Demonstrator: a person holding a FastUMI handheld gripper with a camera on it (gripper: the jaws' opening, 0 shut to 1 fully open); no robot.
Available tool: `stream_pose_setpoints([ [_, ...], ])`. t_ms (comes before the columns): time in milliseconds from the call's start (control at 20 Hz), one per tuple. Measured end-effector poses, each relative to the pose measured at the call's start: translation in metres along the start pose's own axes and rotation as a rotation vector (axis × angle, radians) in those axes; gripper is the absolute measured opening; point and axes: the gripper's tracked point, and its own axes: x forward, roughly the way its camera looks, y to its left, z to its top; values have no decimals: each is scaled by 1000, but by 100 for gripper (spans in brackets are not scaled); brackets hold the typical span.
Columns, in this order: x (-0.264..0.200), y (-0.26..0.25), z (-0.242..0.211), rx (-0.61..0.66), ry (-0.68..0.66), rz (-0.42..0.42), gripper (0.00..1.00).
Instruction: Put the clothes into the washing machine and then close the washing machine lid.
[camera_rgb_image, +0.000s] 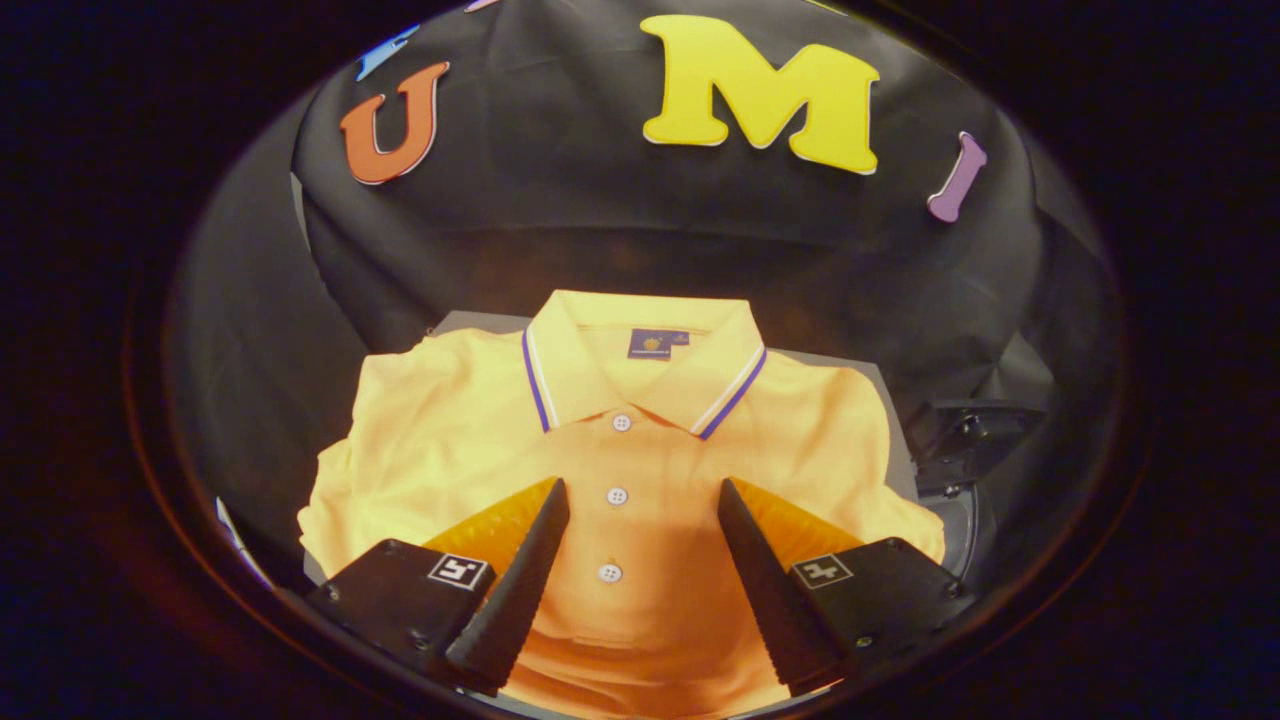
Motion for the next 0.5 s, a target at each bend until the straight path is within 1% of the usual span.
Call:
stream_pose_setpoints([
  [50, 0, 0, -1, -16, 13, 2, 92],
  [100, -1, 3, 1, -43, 15, 22, 90],
  [150, 1, 4, 2, -60, 9, 41, 84],
  [250, 3, 1, 3, -64, 13, 49, 54],
  [350, 4, 0, 4, -97, 20, 75, 39],
  [450, 3, -1, 4, -79, 15, 93, 11],
  [500, 1, -2, 4, -106, 3, 98, 9],
])
